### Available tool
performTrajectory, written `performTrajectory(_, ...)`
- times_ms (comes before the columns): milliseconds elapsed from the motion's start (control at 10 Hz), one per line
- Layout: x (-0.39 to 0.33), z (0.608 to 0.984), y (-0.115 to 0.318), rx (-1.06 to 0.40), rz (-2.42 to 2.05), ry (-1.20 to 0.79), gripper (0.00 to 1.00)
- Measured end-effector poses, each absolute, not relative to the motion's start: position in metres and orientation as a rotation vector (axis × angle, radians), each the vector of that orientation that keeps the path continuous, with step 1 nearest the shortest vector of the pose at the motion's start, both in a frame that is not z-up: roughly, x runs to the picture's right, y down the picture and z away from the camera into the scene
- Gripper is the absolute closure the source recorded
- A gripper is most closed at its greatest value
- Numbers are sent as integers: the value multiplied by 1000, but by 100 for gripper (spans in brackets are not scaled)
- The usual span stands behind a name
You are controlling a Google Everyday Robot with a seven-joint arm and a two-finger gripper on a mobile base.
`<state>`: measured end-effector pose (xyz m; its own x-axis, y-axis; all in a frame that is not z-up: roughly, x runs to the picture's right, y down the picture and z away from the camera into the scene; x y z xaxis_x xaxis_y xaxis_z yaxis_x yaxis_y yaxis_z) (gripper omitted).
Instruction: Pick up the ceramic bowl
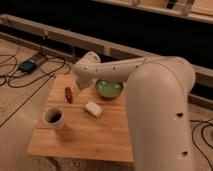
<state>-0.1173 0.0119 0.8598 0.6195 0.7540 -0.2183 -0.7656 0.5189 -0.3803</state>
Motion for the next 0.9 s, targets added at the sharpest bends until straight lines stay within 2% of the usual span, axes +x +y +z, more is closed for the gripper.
performTrajectory(300, -89, 900, 24, -473, 898, 139, 25)
performTrajectory(900, -53, 951, 14, -461, 893, 234, 25)
